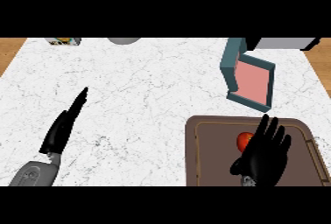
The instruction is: Pick the tomato from the tray and place it in the cardboard box
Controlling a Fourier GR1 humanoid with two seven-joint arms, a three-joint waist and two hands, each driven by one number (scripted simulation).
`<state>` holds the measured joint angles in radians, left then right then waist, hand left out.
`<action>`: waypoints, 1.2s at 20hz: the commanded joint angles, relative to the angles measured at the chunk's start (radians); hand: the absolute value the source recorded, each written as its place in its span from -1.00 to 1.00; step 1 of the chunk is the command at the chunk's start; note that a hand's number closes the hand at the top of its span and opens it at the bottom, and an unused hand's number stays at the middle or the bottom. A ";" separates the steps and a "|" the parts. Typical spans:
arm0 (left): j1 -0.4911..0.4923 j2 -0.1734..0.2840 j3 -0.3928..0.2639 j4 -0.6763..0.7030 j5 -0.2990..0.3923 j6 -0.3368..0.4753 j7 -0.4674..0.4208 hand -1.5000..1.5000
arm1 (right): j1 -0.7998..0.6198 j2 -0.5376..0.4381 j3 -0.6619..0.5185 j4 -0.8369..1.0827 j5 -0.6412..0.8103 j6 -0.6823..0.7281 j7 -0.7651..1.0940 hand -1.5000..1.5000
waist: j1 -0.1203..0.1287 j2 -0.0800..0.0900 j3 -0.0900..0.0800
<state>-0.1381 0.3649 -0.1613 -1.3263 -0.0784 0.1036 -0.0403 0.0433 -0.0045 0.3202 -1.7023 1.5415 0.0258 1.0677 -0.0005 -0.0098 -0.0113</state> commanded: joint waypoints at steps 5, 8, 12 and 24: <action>-0.019 -0.032 0.034 -0.022 -0.017 -0.019 0.059 0.00 | -0.009 0.004 -0.017 0.075 -0.045 -0.024 0.032 -1.00 | 0.001 0.010 0.011; 0.009 -0.018 0.031 -0.014 -0.027 -0.031 -0.004 0.00 | -0.037 -0.027 -0.027 0.171 0.090 -0.047 0.023 1.00 | 0.007 0.010 0.011; -0.003 -0.026 0.048 0.048 -0.042 -0.034 -0.042 0.00 | -0.078 -0.030 0.009 0.166 0.165 -0.050 0.007 1.00 | 0.003 0.011 0.011; -0.021 -0.035 0.053 -0.004 -0.049 -0.075 0.002 0.00 | -0.322 0.004 0.060 0.282 0.159 0.061 -0.022 1.00 | 0.032 0.016 0.011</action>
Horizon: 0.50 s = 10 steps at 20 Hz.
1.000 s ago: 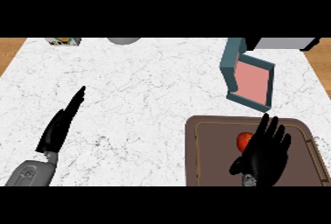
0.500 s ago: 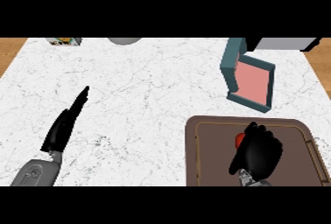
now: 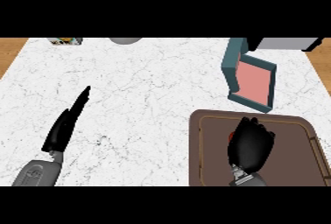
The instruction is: Pick the tomato from the tray and place it in the cardboard box
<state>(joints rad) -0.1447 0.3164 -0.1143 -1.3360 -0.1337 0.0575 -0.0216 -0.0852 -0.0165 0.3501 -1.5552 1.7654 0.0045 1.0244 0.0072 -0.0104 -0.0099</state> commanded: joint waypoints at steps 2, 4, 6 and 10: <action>-0.022 -0.021 -0.033 0.000 -0.004 -0.027 -0.013 0.00 | -0.264 0.016 0.041 0.144 -0.233 0.113 -0.088 1.00 | 0.070 0.030 0.011; -0.058 -0.024 -0.044 -0.001 -0.013 -0.031 -0.003 0.00 | -0.318 0.016 0.068 0.166 -0.357 0.131 -0.164 1.00 | 0.118 0.047 0.014; -0.070 -0.019 -0.042 0.005 -0.014 -0.038 -0.006 0.00 | -0.460 0.016 0.043 0.253 -0.424 0.161 -0.150 1.00 | 0.122 0.043 0.012; -0.059 -0.054 -0.057 0.026 -0.043 0.000 0.001 0.00 | -0.720 0.016 0.018 0.431 -0.548 0.136 -0.123 1.00 | 0.078 0.028 0.010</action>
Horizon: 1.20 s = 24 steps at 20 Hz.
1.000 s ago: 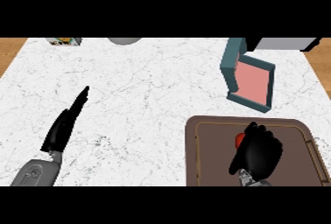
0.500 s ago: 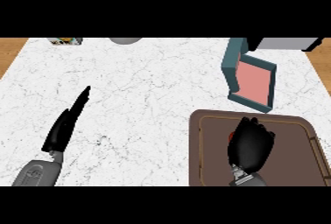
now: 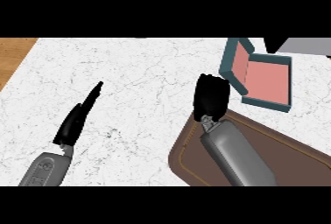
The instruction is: Pick the tomato from the tray and place it in the cardboard box
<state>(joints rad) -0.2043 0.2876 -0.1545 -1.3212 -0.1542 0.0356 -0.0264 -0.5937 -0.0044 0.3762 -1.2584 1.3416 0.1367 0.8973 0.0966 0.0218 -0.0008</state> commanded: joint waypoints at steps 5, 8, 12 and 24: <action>-0.024 -0.003 0.044 0.075 0.004 0.005 -0.026 0.00 | -0.451 0.004 0.014 0.264 -0.140 -0.015 0.107 1.00 | -0.050 -0.013 0.000; 0.045 0.032 0.059 0.058 0.008 -0.011 -0.069 0.00 | -0.499 0.004 0.012 0.264 -0.099 -0.006 0.200 1.00 | -0.063 -0.019 0.000; 0.044 0.017 0.060 0.025 0.004 0.000 -0.038 0.00 | -0.599 0.004 -0.046 0.276 -0.107 0.045 0.278 1.00 | -0.074 -0.023 0.000; 0.064 0.010 0.063 -0.050 -0.008 -0.004 0.029 0.00 | -0.563 -0.137 -0.236 0.210 -0.032 0.068 0.235 1.00 | -0.092 -0.024 0.001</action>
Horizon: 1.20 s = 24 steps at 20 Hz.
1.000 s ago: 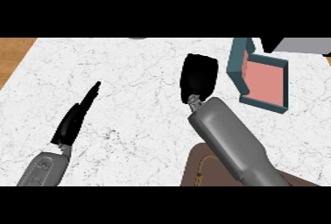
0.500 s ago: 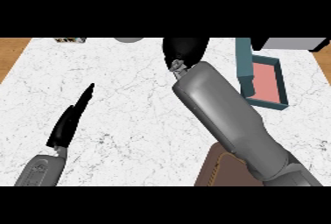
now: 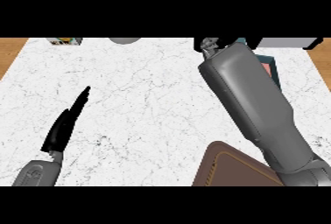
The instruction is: Pick the tomato from the tray and place it in the cardboard box
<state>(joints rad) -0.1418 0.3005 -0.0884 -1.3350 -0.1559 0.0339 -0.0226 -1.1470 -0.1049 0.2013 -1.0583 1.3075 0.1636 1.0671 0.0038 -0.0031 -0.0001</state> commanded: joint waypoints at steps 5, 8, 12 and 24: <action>0.069 0.002 0.003 -0.057 -0.007 -0.007 -0.020 0.00 | 0.129 -0.109 -0.107 -0.037 0.006 0.025 0.001 1.00 | -0.002 0.001 0.000; -0.024 -0.027 0.019 0.074 -0.029 0.019 -0.044 0.00 | 0.161 -0.147 -0.148 0.001 -0.011 0.017 -0.061 1.00 | -0.009 0.006 0.000; -0.004 -0.023 0.024 0.034 -0.012 0.002 -0.042 0.00 | 0.176 -0.136 -0.295 0.052 -0.142 0.063 -0.063 1.00 | -0.001 0.008 0.000; -0.045 -0.009 0.044 0.055 -0.018 -0.024 -0.028 0.00 | 0.321 -0.057 -0.389 -0.014 -0.294 -0.387 -0.426 -1.00 | 0.001 0.011 0.002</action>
<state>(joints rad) -0.1624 0.2917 -0.0481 -1.3030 -0.1684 0.0106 -0.0490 -0.8604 -0.2058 -0.1578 -1.0267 1.0503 -0.0326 0.7405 0.0078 0.0050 0.0010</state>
